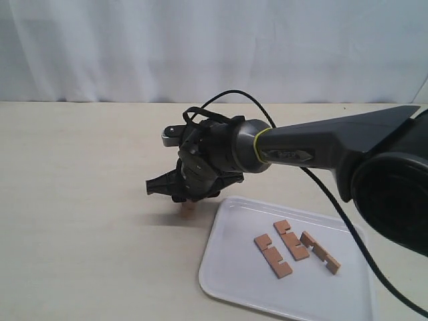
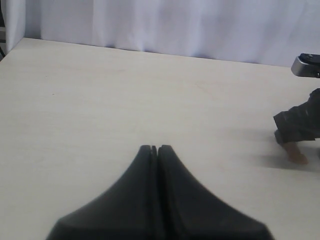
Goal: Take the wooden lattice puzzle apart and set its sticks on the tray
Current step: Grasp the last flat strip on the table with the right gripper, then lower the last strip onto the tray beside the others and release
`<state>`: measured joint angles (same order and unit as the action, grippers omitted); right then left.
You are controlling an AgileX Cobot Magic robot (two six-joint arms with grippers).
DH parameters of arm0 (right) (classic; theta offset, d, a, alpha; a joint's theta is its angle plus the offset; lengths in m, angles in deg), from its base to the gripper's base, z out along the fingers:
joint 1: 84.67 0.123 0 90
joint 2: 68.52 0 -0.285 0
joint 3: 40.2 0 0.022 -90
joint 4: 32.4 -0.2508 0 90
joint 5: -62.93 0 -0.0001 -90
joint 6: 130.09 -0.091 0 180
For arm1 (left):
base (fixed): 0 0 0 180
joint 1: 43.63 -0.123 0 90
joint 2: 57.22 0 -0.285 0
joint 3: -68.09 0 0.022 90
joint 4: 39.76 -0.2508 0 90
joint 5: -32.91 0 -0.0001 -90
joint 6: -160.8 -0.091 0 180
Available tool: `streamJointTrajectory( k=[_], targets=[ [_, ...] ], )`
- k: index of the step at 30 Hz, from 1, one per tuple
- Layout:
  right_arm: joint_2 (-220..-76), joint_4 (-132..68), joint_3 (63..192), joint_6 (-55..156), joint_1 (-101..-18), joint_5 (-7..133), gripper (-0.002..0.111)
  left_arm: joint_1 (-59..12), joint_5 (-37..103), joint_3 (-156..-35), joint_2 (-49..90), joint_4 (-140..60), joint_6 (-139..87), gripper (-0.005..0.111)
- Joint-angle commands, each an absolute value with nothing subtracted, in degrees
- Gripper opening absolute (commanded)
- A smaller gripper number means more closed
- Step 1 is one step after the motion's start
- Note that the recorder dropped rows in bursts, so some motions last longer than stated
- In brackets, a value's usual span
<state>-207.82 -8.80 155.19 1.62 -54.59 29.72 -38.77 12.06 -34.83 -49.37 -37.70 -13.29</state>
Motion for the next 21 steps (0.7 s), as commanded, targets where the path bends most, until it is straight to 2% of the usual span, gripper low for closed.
streamJointTrajectory(
  k=[1, 3, 15, 21],
  targets=[
    [-208.4, -9.2, 155.1, 1.2, -54.6, 29.8, 0.012, -38.8, 12.2, -34.7, -49.4, -37.7, -13.3, 0.000],
    [-208.4, -9.2, 155.1, 1.2, -54.6, 29.8, 0.004, -38.8, 12.2, -34.7, -49.4, -37.7, -13.3, 0.000],
    [-201.3, -9.2, 155.1, 7.3, -53.9, 29.0, 0.004, -38.8, 12.1, -34.7, -49.4, -37.7, -13.3, 0.000],
    [-195.2, -10.1, 155.1, 13.8, -53.2, 20.9, 0.004, -38.8, 12.1, -34.7, -49.4, -37.7, -13.3, 0.000]
  ],
)
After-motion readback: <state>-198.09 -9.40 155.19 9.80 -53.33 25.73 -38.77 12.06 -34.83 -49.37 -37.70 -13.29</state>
